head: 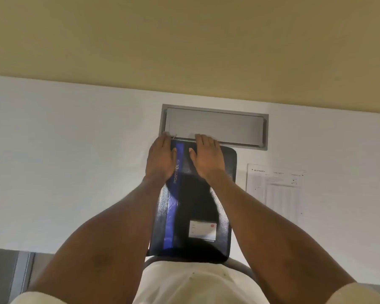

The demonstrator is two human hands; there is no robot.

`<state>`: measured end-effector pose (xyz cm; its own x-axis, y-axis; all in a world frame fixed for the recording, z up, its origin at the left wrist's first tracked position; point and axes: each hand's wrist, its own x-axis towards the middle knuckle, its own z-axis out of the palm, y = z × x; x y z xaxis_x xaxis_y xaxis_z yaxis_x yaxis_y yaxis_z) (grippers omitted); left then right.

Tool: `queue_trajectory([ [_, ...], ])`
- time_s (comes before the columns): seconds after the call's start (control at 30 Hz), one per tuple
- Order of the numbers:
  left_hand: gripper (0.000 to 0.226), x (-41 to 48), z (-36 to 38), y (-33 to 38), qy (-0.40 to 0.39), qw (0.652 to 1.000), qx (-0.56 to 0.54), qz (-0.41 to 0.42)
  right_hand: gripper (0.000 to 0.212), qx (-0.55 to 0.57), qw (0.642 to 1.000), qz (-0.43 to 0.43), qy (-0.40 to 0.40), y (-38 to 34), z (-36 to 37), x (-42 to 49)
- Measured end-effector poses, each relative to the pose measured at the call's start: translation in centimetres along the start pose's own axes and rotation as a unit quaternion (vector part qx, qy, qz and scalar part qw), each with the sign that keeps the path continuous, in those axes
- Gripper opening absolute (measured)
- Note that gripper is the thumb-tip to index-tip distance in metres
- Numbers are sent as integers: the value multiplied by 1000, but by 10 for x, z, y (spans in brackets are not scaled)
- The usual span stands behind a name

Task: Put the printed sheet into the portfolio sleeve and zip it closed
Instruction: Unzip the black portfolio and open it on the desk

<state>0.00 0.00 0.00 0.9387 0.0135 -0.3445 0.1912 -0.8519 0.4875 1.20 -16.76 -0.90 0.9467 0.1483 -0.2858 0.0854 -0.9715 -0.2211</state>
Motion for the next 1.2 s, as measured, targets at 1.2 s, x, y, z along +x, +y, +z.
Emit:
queue_trajectory([
  [1.2, 25, 25, -8, 12, 10, 992, -84, -88, 32, 65, 987, -101, -104, -36, -15, 60],
])
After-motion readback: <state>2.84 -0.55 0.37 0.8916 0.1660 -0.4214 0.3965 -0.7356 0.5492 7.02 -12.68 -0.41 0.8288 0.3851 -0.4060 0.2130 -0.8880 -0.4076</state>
